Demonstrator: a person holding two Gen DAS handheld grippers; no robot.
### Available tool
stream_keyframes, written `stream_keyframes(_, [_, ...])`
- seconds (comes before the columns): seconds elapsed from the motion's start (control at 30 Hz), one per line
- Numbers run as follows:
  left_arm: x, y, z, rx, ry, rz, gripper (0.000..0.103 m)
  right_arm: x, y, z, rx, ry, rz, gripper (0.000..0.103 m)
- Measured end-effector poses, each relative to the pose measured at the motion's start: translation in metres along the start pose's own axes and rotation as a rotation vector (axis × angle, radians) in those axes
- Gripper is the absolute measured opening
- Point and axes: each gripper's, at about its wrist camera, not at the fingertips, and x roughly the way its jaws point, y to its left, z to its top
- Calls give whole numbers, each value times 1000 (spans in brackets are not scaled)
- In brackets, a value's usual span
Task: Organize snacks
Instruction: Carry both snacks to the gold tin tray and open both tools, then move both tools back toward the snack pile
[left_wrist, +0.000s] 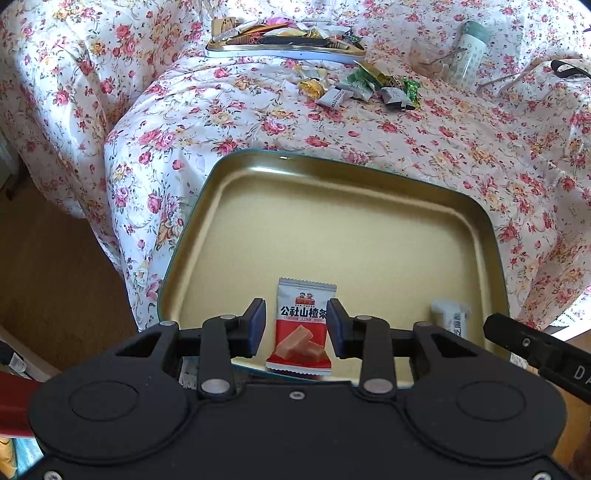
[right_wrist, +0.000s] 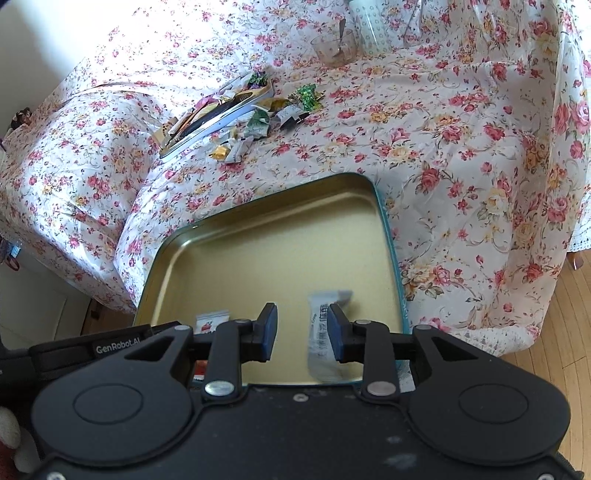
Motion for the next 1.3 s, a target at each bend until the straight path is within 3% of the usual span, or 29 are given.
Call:
stream_keyframes(0.6, [6,0,-7,-7,62,0,45,7,4,-6,-21,39,8,33])
stream_keyframes(0.9, [12,-4,3,29,179,-59,45,13,8,2,-74,94,8,33])
stream_keyframes(1.3, [14,1,49,-10,314,-57,45,24,24,42,-175,273,62,38])
